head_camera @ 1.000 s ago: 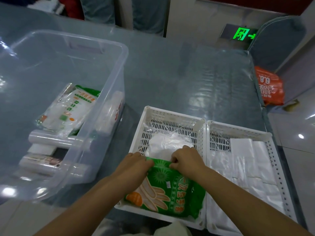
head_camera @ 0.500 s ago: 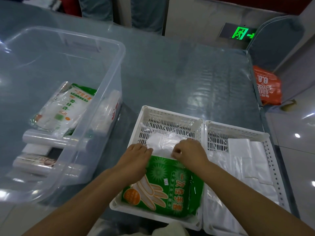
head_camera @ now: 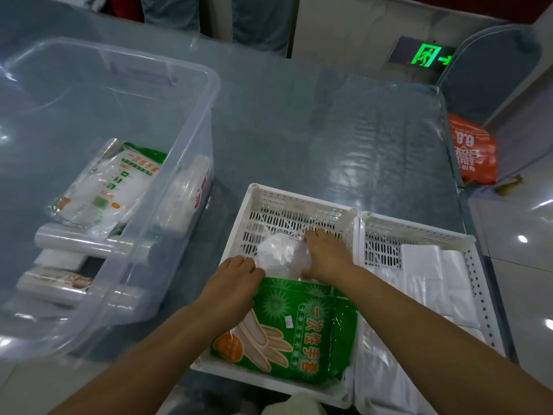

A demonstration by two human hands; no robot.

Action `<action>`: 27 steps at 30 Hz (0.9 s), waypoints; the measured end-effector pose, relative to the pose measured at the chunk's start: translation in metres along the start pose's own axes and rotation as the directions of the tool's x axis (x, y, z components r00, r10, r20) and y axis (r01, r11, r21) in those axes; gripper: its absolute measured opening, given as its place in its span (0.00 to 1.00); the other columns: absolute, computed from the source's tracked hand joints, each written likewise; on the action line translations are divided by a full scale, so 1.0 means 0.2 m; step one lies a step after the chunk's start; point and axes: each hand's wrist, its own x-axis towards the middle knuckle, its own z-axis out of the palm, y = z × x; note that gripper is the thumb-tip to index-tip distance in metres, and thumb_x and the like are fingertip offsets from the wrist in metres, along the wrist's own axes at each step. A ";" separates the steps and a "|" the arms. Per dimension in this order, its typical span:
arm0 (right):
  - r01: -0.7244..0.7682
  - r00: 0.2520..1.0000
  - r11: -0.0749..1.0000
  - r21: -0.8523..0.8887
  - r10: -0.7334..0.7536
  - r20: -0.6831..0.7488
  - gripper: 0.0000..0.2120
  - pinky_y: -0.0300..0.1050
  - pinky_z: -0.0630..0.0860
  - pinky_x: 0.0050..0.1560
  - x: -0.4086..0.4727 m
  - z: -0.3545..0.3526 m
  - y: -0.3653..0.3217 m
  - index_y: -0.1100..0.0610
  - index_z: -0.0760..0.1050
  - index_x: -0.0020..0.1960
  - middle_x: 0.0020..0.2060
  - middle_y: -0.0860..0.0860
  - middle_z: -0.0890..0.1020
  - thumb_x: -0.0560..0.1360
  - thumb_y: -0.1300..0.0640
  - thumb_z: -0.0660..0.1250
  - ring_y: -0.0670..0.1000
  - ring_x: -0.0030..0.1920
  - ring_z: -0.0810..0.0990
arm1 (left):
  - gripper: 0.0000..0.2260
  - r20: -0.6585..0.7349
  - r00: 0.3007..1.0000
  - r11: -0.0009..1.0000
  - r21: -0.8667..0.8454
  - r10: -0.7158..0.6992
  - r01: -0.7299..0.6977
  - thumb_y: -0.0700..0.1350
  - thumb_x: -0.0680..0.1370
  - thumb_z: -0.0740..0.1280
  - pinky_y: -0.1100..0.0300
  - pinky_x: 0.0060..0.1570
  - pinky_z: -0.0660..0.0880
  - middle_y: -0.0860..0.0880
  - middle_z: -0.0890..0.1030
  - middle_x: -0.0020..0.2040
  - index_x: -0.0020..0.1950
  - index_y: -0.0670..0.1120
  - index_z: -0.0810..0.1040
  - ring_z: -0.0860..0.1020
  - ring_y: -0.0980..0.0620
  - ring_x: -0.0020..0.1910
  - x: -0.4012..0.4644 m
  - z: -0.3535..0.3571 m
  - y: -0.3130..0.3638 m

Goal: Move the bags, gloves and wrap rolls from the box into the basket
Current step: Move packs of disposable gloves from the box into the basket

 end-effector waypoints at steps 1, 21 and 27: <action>-0.021 1.000 1.000 0.022 0.021 0.016 0.31 0.49 0.71 0.49 0.00 0.00 0.00 0.52 0.66 0.55 0.50 0.51 0.76 0.58 0.47 0.77 0.53 0.48 0.74 | 0.20 -0.003 1.000 1.000 0.000 -0.004 0.004 0.45 0.72 0.66 0.55 0.63 0.62 0.48 0.72 0.61 0.64 0.47 0.69 0.67 0.48 0.61 0.00 0.00 0.00; 0.177 0.983 0.966 0.188 -0.164 -0.086 0.05 0.44 0.72 0.34 -0.14 -0.50 -0.08 0.54 0.75 0.39 0.34 0.49 0.78 0.67 0.53 0.69 0.50 0.36 0.75 | 0.24 -0.326 0.793 0.690 -0.706 -0.515 0.158 0.45 0.74 0.68 0.54 0.57 0.71 0.50 0.73 0.61 0.69 0.49 0.65 0.72 0.53 0.57 -0.04 -0.43 -0.10; 0.130 0.921 0.953 0.274 -0.219 0.323 0.06 0.38 0.70 0.37 -0.34 -0.30 -0.24 0.50 0.75 0.43 0.36 0.44 0.77 0.69 0.54 0.71 0.43 0.37 0.75 | 0.17 -0.357 0.850 0.818 -0.558 -0.387 0.138 0.43 0.77 0.63 0.68 0.47 0.71 0.53 0.74 0.57 0.66 0.48 0.69 0.72 0.55 0.53 -0.10 -0.41 -0.03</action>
